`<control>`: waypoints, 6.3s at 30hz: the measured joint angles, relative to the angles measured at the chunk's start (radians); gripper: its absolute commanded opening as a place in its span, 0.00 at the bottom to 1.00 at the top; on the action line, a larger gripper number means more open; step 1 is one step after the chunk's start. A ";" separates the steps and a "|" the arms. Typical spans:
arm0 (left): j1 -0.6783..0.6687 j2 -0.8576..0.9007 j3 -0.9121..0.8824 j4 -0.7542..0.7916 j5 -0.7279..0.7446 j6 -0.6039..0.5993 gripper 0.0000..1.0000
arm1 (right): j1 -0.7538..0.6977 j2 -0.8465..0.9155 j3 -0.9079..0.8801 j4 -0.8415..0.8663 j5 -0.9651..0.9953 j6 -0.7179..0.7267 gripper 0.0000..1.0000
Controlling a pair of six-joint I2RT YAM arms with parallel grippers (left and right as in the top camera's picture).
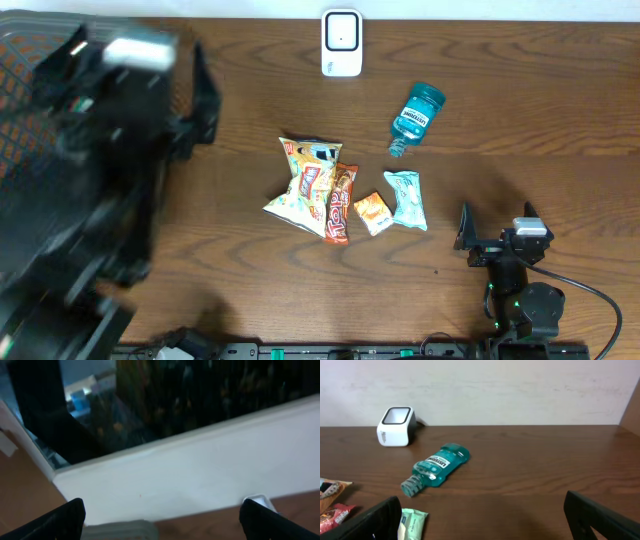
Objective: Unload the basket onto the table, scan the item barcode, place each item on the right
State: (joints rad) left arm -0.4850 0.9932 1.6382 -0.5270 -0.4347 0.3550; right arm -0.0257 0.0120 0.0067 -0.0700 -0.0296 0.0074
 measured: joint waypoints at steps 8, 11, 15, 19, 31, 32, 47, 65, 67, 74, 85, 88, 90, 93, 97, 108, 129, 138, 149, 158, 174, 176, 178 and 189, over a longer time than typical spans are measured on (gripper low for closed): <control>0.150 -0.191 -0.120 0.020 0.172 -0.023 0.98 | 0.000 0.000 0.000 0.000 0.000 0.000 0.99; 0.237 -0.240 -0.174 0.029 0.265 -0.050 0.98 | 0.000 0.000 0.000 0.000 0.000 0.000 0.99; 0.355 -0.314 -0.233 0.030 0.415 -0.074 0.98 | 0.000 0.000 0.000 0.000 0.000 0.000 0.99; 0.472 -0.412 -0.277 0.029 0.557 -0.124 0.98 | 0.000 0.000 0.000 0.000 0.000 0.000 0.99; 0.601 -0.634 -0.320 0.012 0.800 -0.223 0.98 | 0.000 0.000 0.000 0.000 0.000 0.000 0.99; 0.601 -0.640 -0.320 0.006 0.806 -0.224 0.98 | 0.000 0.000 0.000 0.000 0.000 0.000 0.99; 0.661 -0.712 -0.342 -0.045 1.101 -0.228 0.98 | 0.000 0.000 0.000 0.000 -0.001 0.155 0.99; 0.586 -0.881 -0.443 -0.040 1.221 -0.197 0.98 | 0.000 0.000 0.000 0.021 -0.221 0.559 0.99; 0.576 -0.896 -0.454 -0.039 1.222 -0.190 0.98 | 0.000 0.001 0.000 0.025 -0.276 0.566 0.99; 0.552 -0.947 -0.476 -0.034 1.222 -0.174 0.98 | 0.000 0.001 0.000 0.029 -0.506 0.578 0.99; 0.520 -0.982 -0.475 -0.032 1.221 -0.171 0.98 | 0.000 0.001 0.000 0.021 -0.726 0.582 0.99; 0.520 -0.982 -0.472 -0.027 1.221 -0.131 0.98 | 0.000 0.001 0.000 0.018 -0.772 0.583 0.99; 0.521 -0.982 -0.468 0.014 1.221 -0.070 0.98 | 0.000 0.001 0.000 0.014 -0.796 0.584 0.99; 0.523 -0.982 -0.461 0.126 1.195 0.020 0.98 | 0.000 0.001 0.000 0.011 -0.816 0.584 0.99; 0.523 -0.982 -0.459 0.210 1.106 0.079 0.98 | 0.000 0.001 0.000 0.007 -0.837 0.584 0.99; 0.523 -0.982 -0.578 0.256 0.859 -0.030 0.98 | 0.000 0.001 0.000 0.003 -0.859 0.584 0.99; 0.523 -0.982 -1.206 0.428 0.713 -0.245 0.98 | 0.000 0.002 0.000 0.000 -0.888 0.639 0.99; 0.523 -0.982 -1.381 0.458 0.713 -0.254 0.98 | 0.000 0.208 0.023 -0.058 -0.785 0.613 0.98; 0.523 -0.982 -1.513 0.453 0.713 -0.254 0.98 | 0.133 0.690 0.530 -0.405 -0.344 0.483 0.99; 0.523 -0.982 -1.518 0.317 0.713 -0.254 0.98 | 0.495 1.080 0.748 -0.445 0.119 0.470 0.95; 0.523 -0.982 -1.505 0.146 0.713 -0.254 0.98 | 0.627 1.595 0.961 -0.486 0.468 0.477 0.78; 0.523 -0.982 -1.505 0.145 0.713 -0.254 0.98 | 0.627 1.613 0.963 -0.499 0.483 0.483 0.75; 0.523 -0.982 -1.505 0.145 0.713 -0.254 0.98 | 0.626 1.632 0.963 -0.513 0.494 0.489 0.73; 0.523 -0.982 -1.505 0.144 0.713 -0.254 0.98 | 0.626 1.802 0.983 -0.533 0.542 0.504 0.71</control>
State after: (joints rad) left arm 0.0383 0.0113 0.1333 -0.3828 0.2787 0.1009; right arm 0.6006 1.8141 0.9901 -0.6029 0.5121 0.5110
